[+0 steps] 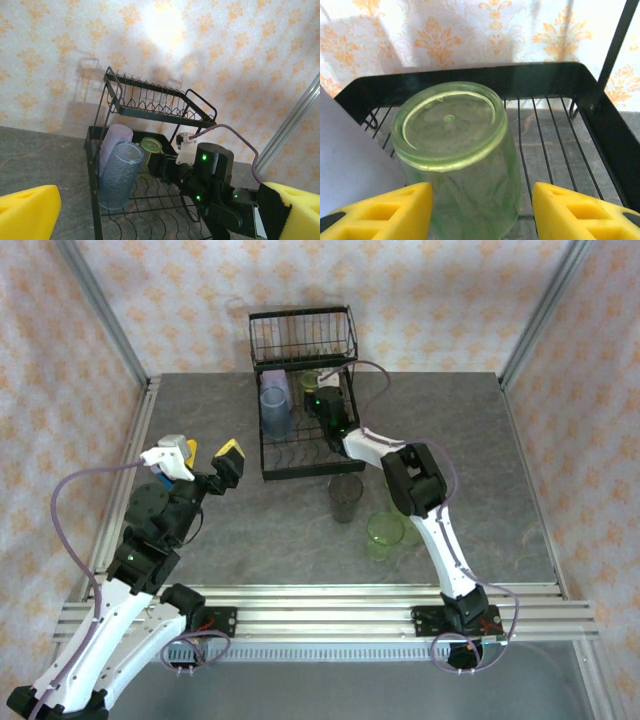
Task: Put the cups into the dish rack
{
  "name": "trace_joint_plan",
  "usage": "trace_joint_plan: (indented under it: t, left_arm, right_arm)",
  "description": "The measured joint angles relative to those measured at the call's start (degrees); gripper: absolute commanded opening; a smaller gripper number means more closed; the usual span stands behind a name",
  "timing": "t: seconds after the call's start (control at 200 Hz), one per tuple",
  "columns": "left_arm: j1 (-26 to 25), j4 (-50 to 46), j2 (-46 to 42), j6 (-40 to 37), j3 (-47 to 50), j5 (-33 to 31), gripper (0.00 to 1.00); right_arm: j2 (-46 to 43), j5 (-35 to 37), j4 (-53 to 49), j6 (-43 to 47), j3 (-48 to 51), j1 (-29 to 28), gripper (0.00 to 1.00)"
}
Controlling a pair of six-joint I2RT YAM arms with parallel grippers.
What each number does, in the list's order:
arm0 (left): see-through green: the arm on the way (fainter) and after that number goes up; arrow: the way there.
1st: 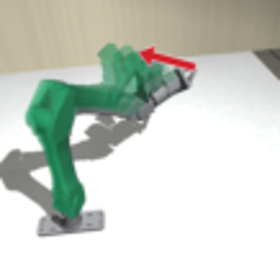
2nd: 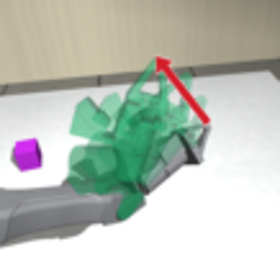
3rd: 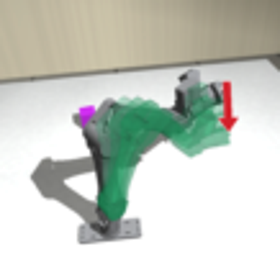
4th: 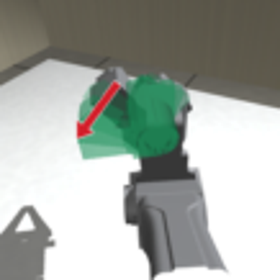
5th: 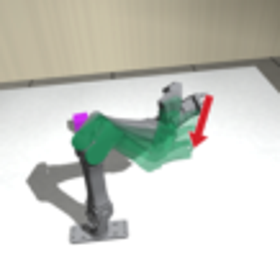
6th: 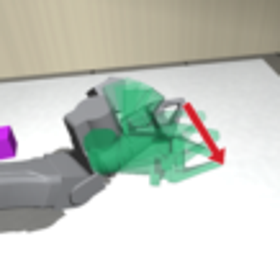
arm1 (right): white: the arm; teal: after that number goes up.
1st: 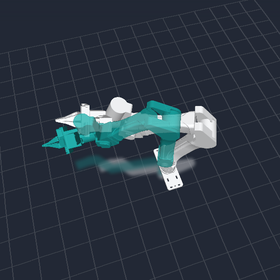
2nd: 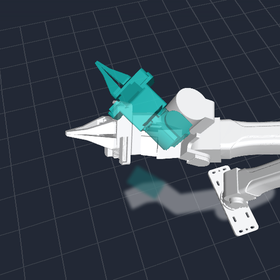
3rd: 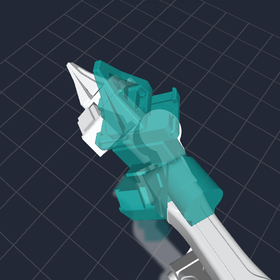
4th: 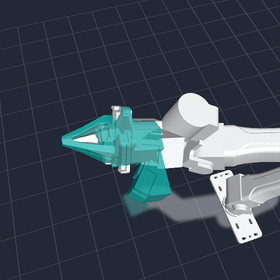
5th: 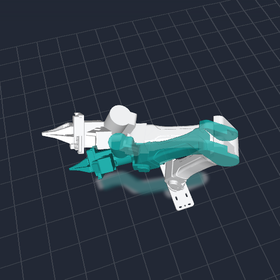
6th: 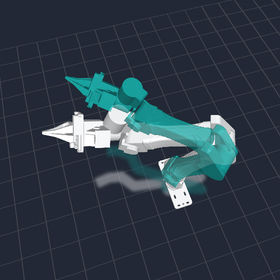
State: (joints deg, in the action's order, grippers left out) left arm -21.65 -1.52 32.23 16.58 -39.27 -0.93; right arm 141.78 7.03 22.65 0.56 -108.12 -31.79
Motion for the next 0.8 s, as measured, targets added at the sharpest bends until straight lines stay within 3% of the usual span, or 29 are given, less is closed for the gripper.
trace_joint_plan:
  t: [0.285, 0.476, 0.801]
  left_arm:
    - [0.00, -1.75, -0.50, -0.02, 0.00, -0.02, 0.99]
    - [0.00, -2.16, -0.98, -0.09, 0.00, -0.11, 1.00]
    - [0.00, -2.47, 0.46, -0.20, -0.26, -0.22, 0.99]
  right_arm:
    - [6.43, 0.02, -2.38, -0.55, -10.47, 0.72, 0.57]
    - [6.91, -0.96, -3.48, -0.72, -10.91, 0.87, 0.60]
    - [-3.34, -3.15, -0.02, -0.66, 8.92, 0.15, 0.79]
